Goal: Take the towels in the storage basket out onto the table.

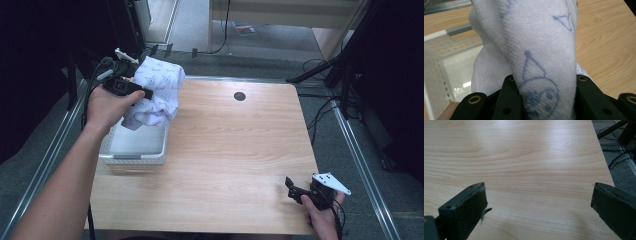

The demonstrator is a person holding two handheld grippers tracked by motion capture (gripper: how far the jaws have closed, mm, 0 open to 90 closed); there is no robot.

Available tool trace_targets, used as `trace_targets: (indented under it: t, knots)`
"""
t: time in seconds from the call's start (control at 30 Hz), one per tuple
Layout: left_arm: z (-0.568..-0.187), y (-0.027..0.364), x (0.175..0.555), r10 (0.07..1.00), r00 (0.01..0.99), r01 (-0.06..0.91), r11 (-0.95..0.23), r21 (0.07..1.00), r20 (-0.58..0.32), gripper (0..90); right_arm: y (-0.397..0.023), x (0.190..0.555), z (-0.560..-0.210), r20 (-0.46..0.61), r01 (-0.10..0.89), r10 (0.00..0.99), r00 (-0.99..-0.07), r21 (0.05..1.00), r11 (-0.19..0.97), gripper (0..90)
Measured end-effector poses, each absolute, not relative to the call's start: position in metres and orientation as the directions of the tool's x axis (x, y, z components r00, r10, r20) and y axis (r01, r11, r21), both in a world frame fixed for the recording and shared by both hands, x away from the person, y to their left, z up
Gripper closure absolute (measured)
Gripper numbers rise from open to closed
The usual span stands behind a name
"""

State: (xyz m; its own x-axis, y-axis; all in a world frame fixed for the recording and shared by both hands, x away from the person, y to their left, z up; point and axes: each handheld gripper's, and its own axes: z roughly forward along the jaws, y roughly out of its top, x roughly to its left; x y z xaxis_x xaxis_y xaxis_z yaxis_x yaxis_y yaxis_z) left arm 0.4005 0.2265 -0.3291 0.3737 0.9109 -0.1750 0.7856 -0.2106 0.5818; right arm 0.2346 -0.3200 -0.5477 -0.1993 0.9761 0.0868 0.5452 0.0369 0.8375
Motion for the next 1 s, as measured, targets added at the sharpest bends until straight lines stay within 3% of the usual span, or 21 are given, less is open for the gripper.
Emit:
trace_targets:
  t: [1.0]
  knots:
    - [-0.366,0.135,0.414,0.864,0.458,0.782,-0.281,0.556,-0.208,72.9,-0.320,0.235,-0.548,0.093,0.548,0.974,-0.207,0.836,0.037,0.8]
